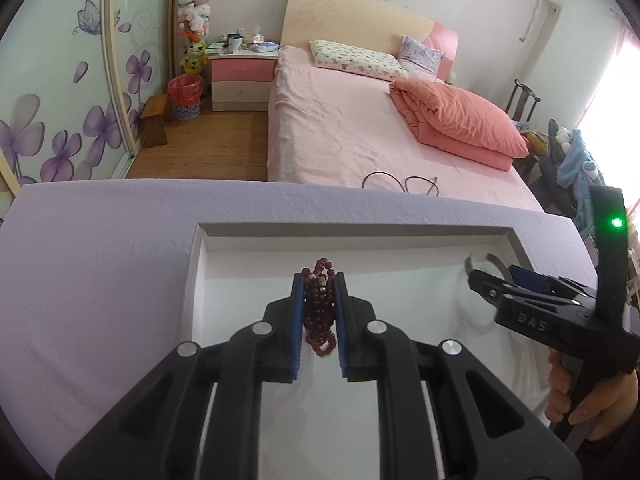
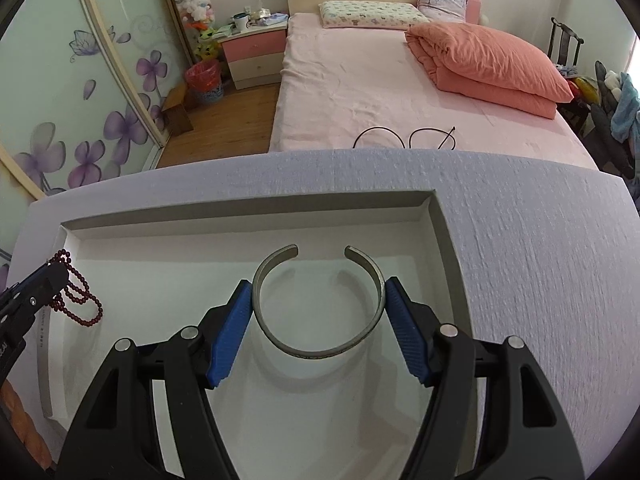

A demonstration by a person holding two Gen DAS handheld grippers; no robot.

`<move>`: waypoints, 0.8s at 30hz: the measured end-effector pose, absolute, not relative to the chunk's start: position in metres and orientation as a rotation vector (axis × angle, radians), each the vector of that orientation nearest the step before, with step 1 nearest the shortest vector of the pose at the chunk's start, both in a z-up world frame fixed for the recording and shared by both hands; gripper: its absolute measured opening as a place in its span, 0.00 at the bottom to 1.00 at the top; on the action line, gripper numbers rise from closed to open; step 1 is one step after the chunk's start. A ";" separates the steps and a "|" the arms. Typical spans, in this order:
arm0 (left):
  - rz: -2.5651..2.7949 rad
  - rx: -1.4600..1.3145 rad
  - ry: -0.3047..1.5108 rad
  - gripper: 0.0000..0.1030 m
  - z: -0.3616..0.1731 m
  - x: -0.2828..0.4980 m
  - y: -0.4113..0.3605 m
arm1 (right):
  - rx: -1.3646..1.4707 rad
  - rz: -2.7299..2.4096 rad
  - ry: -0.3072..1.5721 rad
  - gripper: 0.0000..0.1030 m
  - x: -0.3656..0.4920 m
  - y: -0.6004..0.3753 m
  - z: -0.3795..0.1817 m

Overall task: Organize jewelry
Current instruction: 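Carry both pieces into the white tray and open both grippers, then grasp the pearl bracelet with the right gripper while the left grasps the silver pearl brooch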

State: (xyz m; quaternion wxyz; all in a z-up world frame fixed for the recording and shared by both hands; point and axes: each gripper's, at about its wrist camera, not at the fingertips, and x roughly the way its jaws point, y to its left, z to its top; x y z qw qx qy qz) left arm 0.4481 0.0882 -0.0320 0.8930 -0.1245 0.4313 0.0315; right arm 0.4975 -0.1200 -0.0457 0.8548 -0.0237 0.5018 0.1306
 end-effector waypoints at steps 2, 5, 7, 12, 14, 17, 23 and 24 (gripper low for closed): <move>0.072 -0.275 0.910 0.16 -0.036 0.450 0.090 | -0.024 0.287 1.044 0.72 0.498 -0.124 -0.042; 0.088 -0.306 0.897 0.37 -0.035 0.446 0.097 | -0.009 0.310 1.003 0.78 0.489 -0.130 -0.031; 0.086 -0.329 0.871 0.44 -0.028 0.435 0.101 | -0.001 0.329 0.970 0.78 0.479 -0.137 -0.021; 0.093 -0.340 0.816 0.58 -0.005 0.390 0.112 | 0.018 0.360 0.890 0.78 0.442 -0.158 0.005; 0.100 -0.334 0.786 0.66 0.005 0.365 0.115 | 0.016 0.378 0.854 0.78 0.420 -0.167 0.013; 0.108 -0.304 0.738 0.72 0.017 0.317 0.115 | 0.004 0.408 0.801 0.78 0.381 -0.176 0.021; 0.149 -0.282 0.688 0.78 0.020 0.229 0.106 | 0.016 0.459 0.744 0.78 0.304 -0.190 0.021; 0.156 -0.277 0.682 0.78 0.018 0.213 0.102 | 0.022 0.465 0.742 0.78 0.290 -0.193 0.019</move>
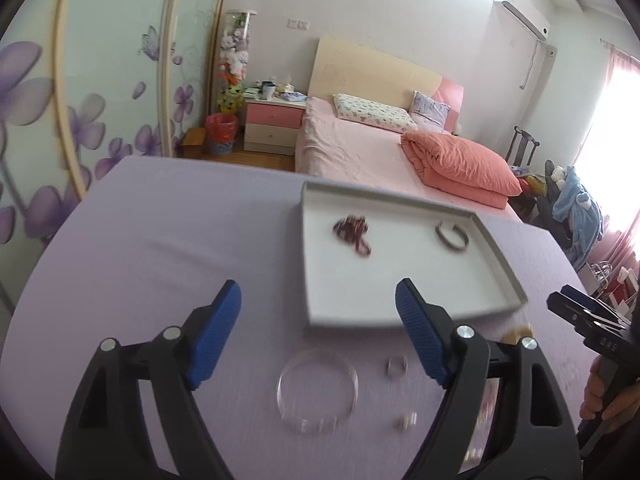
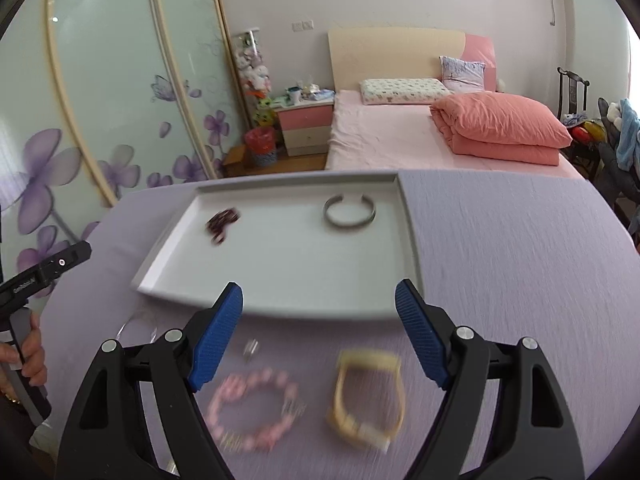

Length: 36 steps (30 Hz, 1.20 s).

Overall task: Organize jewelry
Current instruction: 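Grasp the pearl bracelet with the right gripper while the left grasps the silver pearl brooch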

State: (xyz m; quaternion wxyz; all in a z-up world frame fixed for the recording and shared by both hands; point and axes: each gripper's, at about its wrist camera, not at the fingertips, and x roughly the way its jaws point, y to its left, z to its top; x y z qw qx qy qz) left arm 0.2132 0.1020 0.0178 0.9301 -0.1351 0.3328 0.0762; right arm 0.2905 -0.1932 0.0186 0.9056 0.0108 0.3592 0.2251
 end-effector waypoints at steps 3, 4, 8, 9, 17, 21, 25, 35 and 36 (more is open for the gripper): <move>0.170 -0.261 0.666 0.81 0.012 0.181 0.091 | 0.034 0.468 0.731 0.78 0.258 -0.199 0.012; 0.178 -0.256 0.664 0.81 0.009 0.171 0.087 | 0.034 0.470 0.726 0.78 0.249 -0.200 0.011; 0.161 -0.237 0.667 0.85 -0.003 0.134 0.067 | 0.015 0.467 0.708 0.78 0.215 -0.203 0.000; 0.162 -0.232 0.667 0.85 -0.007 0.126 0.062 | 0.006 0.468 0.705 0.78 0.208 -0.204 -0.003; 0.128 -0.142 0.656 0.90 -0.031 0.084 0.030 | -0.060 0.494 0.714 0.71 0.156 -0.193 -0.039; 0.093 -0.096 0.659 0.90 -0.042 0.074 0.019 | -0.072 0.522 0.749 0.54 0.147 -0.186 -0.055; 0.069 -0.117 0.670 0.90 -0.050 0.069 0.018 | -0.072 0.545 0.778 0.47 0.143 -0.177 -0.062; 0.068 -0.117 0.679 0.90 -0.056 0.063 0.020 | -0.127 0.509 0.800 0.34 0.145 -0.167 -0.069; 0.067 -0.116 0.681 0.90 -0.056 0.064 0.020 | -0.139 0.508 0.798 0.33 0.144 -0.166 -0.069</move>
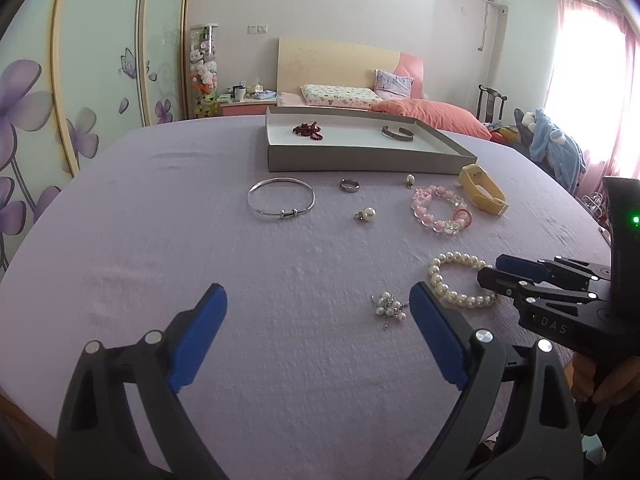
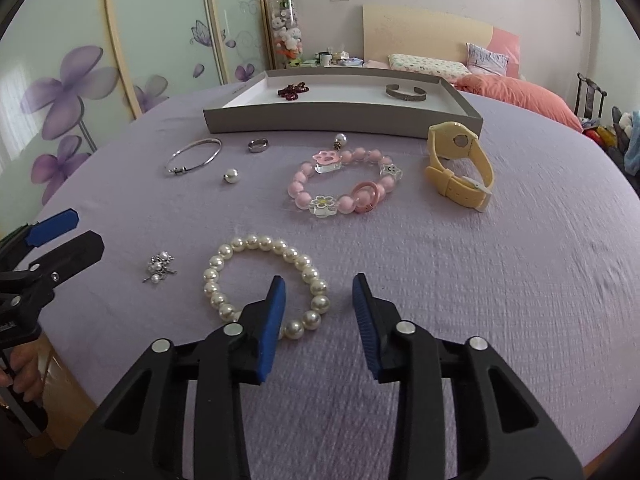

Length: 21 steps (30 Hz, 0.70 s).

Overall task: Organize jewelry
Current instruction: 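Grasp the pearl bracelet with the right gripper while the left grasps the silver pearl brooch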

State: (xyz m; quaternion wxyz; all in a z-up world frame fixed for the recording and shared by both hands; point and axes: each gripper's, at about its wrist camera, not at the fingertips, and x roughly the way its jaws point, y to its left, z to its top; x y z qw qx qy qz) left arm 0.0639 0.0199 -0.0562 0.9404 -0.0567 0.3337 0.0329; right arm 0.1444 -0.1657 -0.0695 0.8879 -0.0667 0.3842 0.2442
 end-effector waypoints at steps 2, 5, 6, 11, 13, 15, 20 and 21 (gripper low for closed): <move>0.062 -0.115 0.686 0.90 -0.058 0.066 0.018 | -0.158 0.504 0.792 0.33 0.143 -0.163 -0.070; 0.052 -0.112 0.693 0.90 -0.060 0.067 0.013 | -0.169 0.509 0.787 0.28 0.142 -0.160 -0.070; 0.049 -0.110 0.695 0.90 -0.060 0.068 0.012 | -0.171 0.515 0.785 0.22 0.141 -0.160 -0.070; 0.029 -0.097 0.701 0.90 -0.061 0.070 0.005 | -0.176 0.508 0.790 0.10 0.142 -0.160 -0.069; 0.018 -0.091 0.702 0.90 -0.061 0.071 0.001 | -0.170 0.494 0.791 0.09 0.143 -0.165 -0.069; 0.008 -0.087 0.705 0.90 -0.062 0.073 -0.002 | -0.153 0.472 0.794 0.09 0.147 -0.172 -0.069; -0.017 -0.070 0.715 0.90 -0.064 0.077 -0.012 | -0.064 0.399 0.779 0.09 0.159 -0.203 -0.062; -0.022 -0.068 0.718 0.90 -0.065 0.079 -0.015 | -0.053 0.386 0.772 0.09 0.161 -0.208 -0.059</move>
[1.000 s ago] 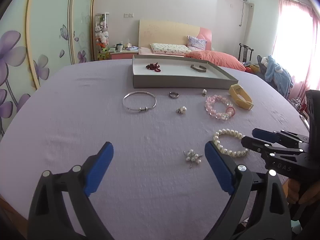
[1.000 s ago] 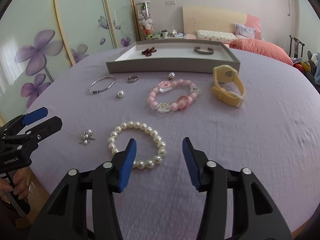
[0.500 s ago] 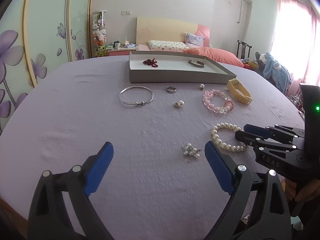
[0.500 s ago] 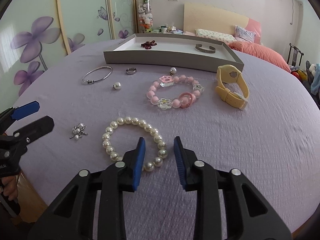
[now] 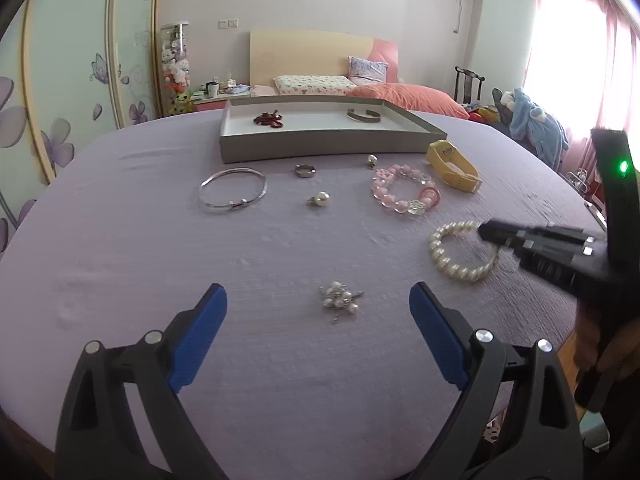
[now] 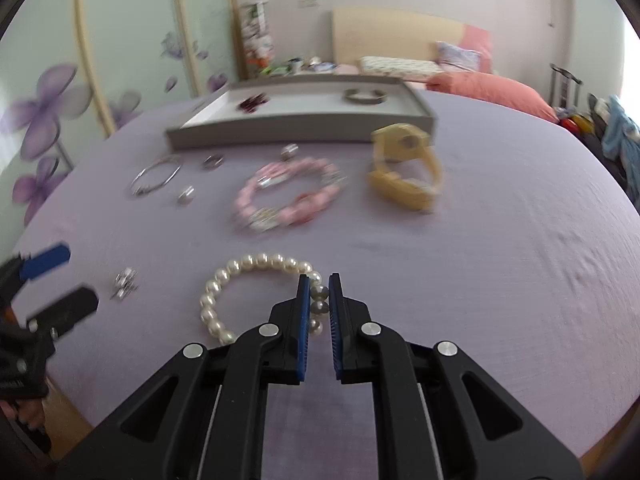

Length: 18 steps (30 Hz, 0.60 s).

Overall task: Organize jewelry
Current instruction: 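Grasp the pearl bracelet with the right gripper while the left grasps the silver pearl brooch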

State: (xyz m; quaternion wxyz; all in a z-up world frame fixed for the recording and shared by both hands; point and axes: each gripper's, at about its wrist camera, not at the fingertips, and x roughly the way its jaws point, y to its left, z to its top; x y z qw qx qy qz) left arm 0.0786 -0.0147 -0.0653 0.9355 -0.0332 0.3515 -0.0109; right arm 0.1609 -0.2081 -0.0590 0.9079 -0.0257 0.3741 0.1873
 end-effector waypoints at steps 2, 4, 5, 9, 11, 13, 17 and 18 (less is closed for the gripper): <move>-0.025 -0.067 0.724 0.88 -0.067 0.082 -0.019 | -0.033 0.364 0.756 0.09 0.164 -0.219 -0.053; -0.026 -0.066 0.736 0.82 -0.070 0.087 -0.022 | -0.019 0.350 0.744 0.09 0.168 -0.226 -0.048; -0.023 -0.066 0.743 0.78 -0.071 0.090 -0.023 | -0.014 0.348 0.743 0.09 0.170 -0.228 -0.047; -0.021 -0.088 0.782 0.64 -0.078 0.101 -0.025 | 0.000 0.352 0.748 0.09 0.174 -0.230 -0.047; -0.013 -0.092 0.789 0.59 -0.081 0.104 -0.026 | 0.002 0.359 0.753 0.09 0.175 -0.229 -0.048; -0.008 -0.090 0.790 0.56 -0.081 0.107 -0.027 | 0.005 0.368 0.757 0.09 0.175 -0.228 -0.049; 0.000 -0.099 0.789 0.47 -0.081 0.108 -0.026 | 0.011 0.378 0.759 0.09 0.175 -0.228 -0.049; 0.002 -0.099 0.788 0.45 -0.081 0.107 -0.026 | 0.011 0.378 0.758 0.09 0.175 -0.227 -0.048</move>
